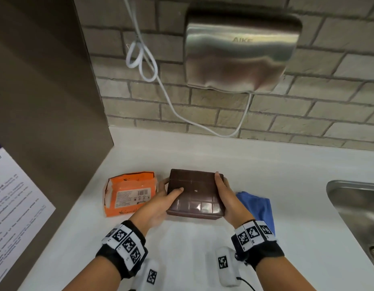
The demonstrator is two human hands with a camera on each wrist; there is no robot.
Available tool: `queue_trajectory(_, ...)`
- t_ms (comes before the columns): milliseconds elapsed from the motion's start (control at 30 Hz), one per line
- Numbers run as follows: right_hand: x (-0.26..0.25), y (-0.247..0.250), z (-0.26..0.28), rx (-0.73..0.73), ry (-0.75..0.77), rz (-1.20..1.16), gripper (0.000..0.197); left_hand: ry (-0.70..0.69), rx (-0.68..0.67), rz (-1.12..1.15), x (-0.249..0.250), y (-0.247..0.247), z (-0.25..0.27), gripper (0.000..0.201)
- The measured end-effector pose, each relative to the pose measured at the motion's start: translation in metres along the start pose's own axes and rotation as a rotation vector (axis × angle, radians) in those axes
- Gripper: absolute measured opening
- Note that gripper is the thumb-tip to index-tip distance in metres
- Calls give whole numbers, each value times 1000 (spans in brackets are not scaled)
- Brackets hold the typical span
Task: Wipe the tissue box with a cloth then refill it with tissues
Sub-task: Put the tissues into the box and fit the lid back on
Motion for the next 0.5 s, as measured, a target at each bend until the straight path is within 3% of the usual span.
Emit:
queue_trajectory(100, -24, -1, 28, -56, 182, -26, 52, -107, -16, -61, 19, 4, 17, 81)
queue_trajectory(200, -29, 12, 40, -130, 191, -242, 69, -249, -126, -75, 49, 0, 41, 103)
queue_trajectory(267, -29, 21, 42, -201, 112, -348, 75, -525, -138, -344, 76, -10, 70, 104)
queue_trajectory(367, -7, 45, 31, -63, -99, -313, 69, -1022, -191, -771, 97, -45, 121, 96)
queue_trajectory(400, -7, 46, 34, -103, -129, -332, 71, -1139, -214, -860, 95, -51, 131, 90)
queue_trajectory(467, -7, 37, 43, -266, -179, -412, 77, -1258, -216, -1005, 86, -53, 135, 83)
queue_trajectory(500, -10, 35, 47, -281, -177, -413, 77, -1245, -200, -1054, 82, -49, 131, 86)
Point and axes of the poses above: each hand's wrist, its own z-axis away from the middle knuckle, its own y-axis out of the back of the hand, x = y × z, the point moved 8 cm from there along -z, towards the middle knuckle, and after that the axes turned 3 degrees about x, right-handed, at the moved point
